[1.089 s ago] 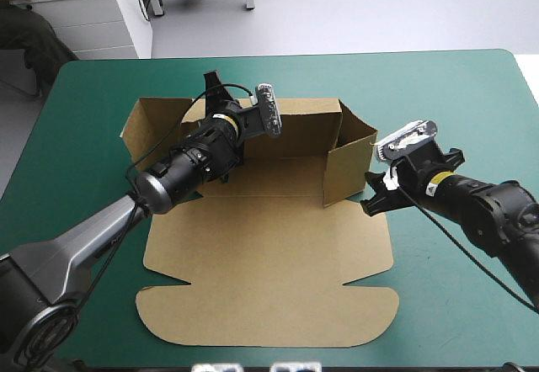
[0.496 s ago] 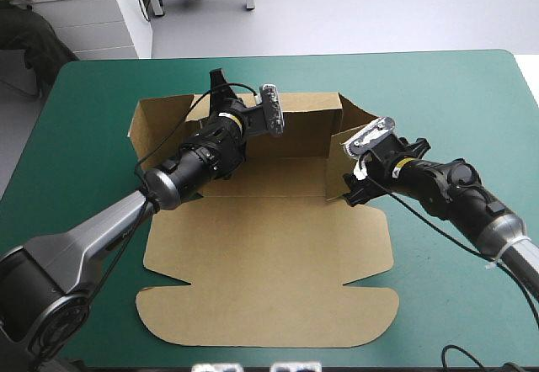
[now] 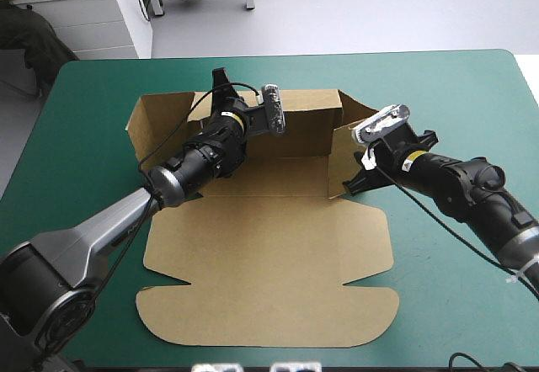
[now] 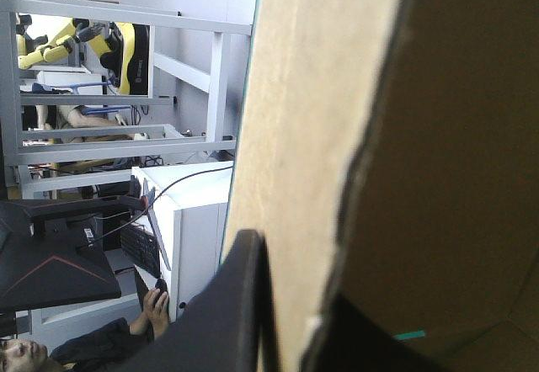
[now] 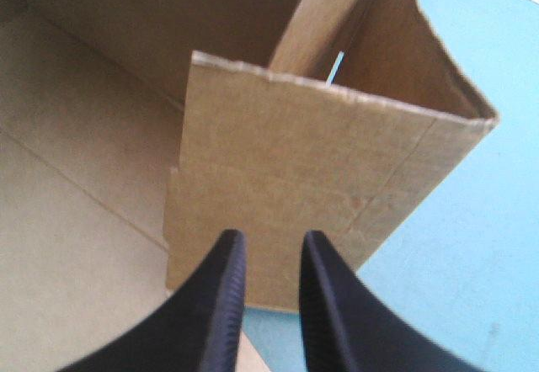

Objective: Fold the box

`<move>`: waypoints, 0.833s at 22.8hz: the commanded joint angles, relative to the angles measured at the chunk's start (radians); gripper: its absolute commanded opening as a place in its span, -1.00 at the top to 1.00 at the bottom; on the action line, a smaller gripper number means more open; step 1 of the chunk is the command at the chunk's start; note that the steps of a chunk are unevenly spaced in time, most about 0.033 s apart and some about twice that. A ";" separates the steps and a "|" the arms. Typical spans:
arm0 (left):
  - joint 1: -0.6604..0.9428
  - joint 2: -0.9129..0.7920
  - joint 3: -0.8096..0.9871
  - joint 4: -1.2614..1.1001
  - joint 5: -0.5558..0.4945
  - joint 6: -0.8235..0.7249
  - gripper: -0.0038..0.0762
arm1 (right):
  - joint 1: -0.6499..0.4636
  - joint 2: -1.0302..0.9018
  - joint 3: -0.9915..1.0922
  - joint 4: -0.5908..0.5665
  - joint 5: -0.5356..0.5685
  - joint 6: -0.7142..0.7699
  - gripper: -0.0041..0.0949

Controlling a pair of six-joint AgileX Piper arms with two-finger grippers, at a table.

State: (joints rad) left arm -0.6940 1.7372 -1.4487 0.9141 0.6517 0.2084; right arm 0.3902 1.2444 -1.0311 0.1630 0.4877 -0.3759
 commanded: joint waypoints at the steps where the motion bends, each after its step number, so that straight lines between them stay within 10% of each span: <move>1: -0.013 -0.017 -0.004 -0.118 -0.018 -0.041 0.92 | -0.009 -0.027 -0.097 0.013 -0.087 0.091 0.94; 19: -0.013 -0.017 -0.004 -0.123 -0.005 -0.041 0.92 | -0.157 0.512 -0.919 0.000 0.502 0.424 0.96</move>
State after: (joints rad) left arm -0.6940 1.7372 -1.4487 0.9153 0.6518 0.2055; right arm 0.2405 1.7502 -1.9082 0.1664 1.0197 0.0269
